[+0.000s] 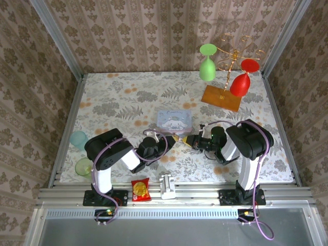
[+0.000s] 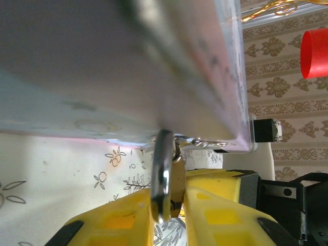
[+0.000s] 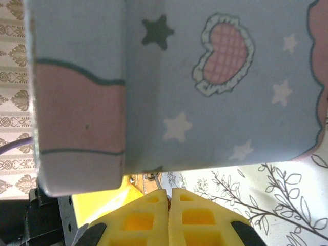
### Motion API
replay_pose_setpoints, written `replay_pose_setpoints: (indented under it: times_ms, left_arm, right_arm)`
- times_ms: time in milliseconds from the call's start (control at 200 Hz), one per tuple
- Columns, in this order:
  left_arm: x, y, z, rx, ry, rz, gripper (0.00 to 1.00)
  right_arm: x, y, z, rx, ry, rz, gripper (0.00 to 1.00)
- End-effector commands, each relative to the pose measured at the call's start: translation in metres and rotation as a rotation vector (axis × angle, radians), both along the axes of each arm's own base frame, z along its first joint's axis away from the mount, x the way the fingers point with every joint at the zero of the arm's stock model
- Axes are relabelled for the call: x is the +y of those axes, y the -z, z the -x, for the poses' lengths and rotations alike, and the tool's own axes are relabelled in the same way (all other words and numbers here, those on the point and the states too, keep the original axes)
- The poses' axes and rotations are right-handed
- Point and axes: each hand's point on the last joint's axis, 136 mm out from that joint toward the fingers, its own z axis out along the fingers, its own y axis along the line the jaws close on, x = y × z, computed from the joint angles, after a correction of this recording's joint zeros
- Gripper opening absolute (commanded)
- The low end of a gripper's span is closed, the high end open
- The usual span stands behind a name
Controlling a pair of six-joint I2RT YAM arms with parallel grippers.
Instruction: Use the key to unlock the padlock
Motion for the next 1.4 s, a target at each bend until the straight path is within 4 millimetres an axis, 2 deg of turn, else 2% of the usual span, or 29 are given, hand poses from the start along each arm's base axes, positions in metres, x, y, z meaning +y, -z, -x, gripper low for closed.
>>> replay_pose_setpoints:
  times_ms: [0, 195, 305, 400, 565, 645, 775, 965, 1120, 1390]
  left_arm:
    - [-0.004, 0.002, 0.000, -0.010, 0.045, -0.007, 0.23]
    - [-0.011, -0.004, -0.004, -0.038, 0.061, 0.002, 0.27]
    - [-0.014, -0.010, -0.005, -0.073, 0.072, -0.002, 0.33]
    - [-0.013, -0.005, -0.008, -0.070, 0.062, -0.012, 0.37]
    - [-0.016, -0.001, -0.011, -0.071, 0.065, -0.019, 0.38]
    - [-0.017, -0.003, -0.012, -0.074, 0.064, -0.015, 0.35]
    - [-0.011, -0.003, -0.012, -0.076, 0.047, -0.022, 0.19]
    - [-0.017, -0.010, -0.012, -0.071, 0.069, 0.009, 0.05]
    - [-0.020, -0.021, -0.008, -0.077, 0.086, 0.036, 0.01]
    - [-0.030, -0.030, 0.003, -0.065, 0.140, 0.074, 0.00]
  right_arm:
    - [0.013, -0.024, 0.007, -0.089, -0.081, -0.041, 0.00]
    - [0.014, -0.018, 0.008, -0.077, -0.085, -0.033, 0.00]
    - [0.015, -0.016, 0.009, -0.077, -0.084, -0.026, 0.00]
    - [0.015, -0.016, 0.009, -0.080, -0.081, -0.024, 0.00]
    - [0.017, -0.017, 0.008, -0.082, -0.087, -0.028, 0.00]
    - [0.018, -0.016, 0.010, -0.086, -0.093, -0.024, 0.00]
    - [0.016, -0.011, 0.012, -0.079, -0.089, -0.011, 0.00]
    - [0.017, -0.009, 0.010, -0.074, -0.086, -0.011, 0.00]
    - [0.015, -0.011, 0.005, -0.078, -0.069, -0.014, 0.00]
    - [0.007, -0.004, -0.007, -0.045, -0.050, -0.022, 0.00]
